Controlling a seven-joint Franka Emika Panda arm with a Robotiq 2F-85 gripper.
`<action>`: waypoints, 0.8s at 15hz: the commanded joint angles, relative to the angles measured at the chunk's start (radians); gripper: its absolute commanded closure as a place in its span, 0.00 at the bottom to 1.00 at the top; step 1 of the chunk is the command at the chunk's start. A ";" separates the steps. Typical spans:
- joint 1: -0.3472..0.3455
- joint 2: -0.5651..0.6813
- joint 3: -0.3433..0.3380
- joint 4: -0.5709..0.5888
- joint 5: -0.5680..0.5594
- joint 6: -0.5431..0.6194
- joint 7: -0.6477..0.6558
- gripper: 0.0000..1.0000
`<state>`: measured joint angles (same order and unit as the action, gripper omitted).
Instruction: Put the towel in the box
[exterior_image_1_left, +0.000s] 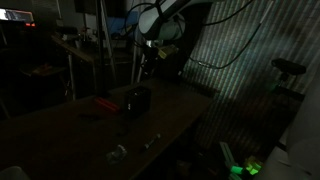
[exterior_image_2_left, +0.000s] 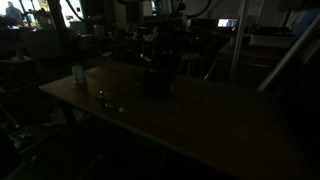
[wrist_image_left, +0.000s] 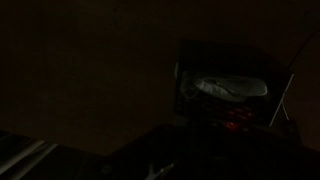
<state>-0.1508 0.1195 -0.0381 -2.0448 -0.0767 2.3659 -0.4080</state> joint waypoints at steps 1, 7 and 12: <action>0.027 -0.084 -0.010 -0.065 -0.017 0.017 0.055 1.00; 0.074 -0.133 0.005 -0.125 -0.033 0.017 0.136 1.00; 0.119 -0.119 0.025 -0.134 -0.078 0.018 0.209 1.00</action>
<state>-0.0533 0.0206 -0.0215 -2.1563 -0.1244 2.3660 -0.2473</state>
